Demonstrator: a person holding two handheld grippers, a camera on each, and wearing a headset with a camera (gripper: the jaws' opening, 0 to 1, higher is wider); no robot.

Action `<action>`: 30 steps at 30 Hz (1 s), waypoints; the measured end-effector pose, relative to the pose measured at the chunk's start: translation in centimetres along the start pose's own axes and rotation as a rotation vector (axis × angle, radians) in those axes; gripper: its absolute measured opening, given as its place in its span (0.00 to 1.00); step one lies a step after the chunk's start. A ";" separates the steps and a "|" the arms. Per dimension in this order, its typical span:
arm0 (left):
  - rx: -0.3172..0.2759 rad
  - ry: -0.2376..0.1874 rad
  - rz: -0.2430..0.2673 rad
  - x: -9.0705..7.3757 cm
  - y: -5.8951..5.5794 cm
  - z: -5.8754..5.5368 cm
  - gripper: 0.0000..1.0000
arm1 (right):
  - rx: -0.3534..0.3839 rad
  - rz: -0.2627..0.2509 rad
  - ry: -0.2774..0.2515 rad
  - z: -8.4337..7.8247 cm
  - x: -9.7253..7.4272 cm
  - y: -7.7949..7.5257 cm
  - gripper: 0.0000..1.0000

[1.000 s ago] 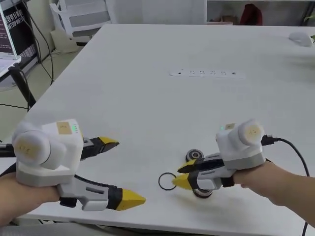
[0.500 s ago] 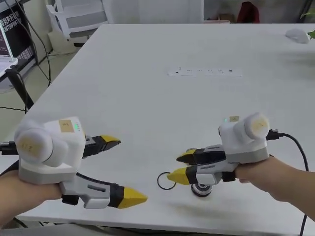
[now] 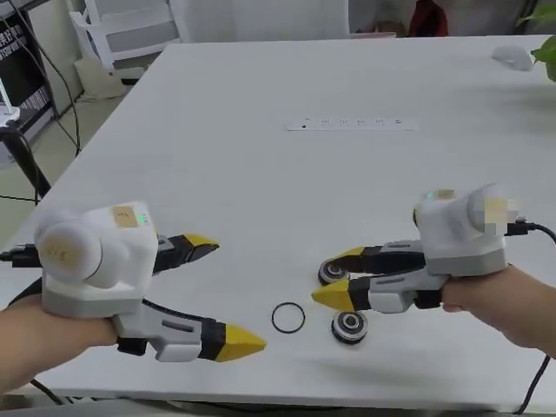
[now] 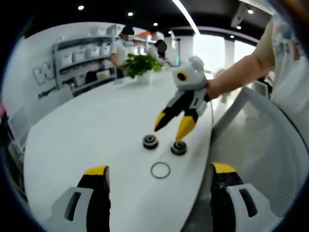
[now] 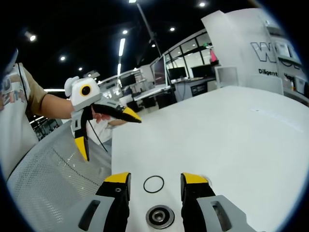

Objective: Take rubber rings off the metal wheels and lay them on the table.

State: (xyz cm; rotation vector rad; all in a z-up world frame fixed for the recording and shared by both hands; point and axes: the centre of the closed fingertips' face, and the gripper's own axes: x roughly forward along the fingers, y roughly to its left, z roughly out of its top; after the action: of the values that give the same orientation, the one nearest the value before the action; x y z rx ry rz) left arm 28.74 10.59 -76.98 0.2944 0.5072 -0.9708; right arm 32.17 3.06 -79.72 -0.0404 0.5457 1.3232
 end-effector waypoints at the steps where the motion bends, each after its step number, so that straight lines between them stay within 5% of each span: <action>1: 0.001 0.000 -0.002 0.1 0.0 0.1 0.86 | -0.001 -0.004 0.000 -0.1 -0.2 -0.1 0.39; 13: 0.033 0.001 -0.041 2.1 -0.8 1.2 0.85 | -0.004 -0.042 -0.009 -0.8 -2.4 -0.1 0.40; 30: 0.010 0.004 -0.072 4.6 -0.8 1.3 0.81 | 0.008 -0.071 0.012 -3.1 -3.7 -0.5 0.40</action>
State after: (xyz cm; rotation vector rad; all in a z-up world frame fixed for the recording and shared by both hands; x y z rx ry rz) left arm 30.56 6.36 -78.36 0.2887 0.5201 -1.0427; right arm 30.98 -1.46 -81.05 -0.0611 0.5549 1.2522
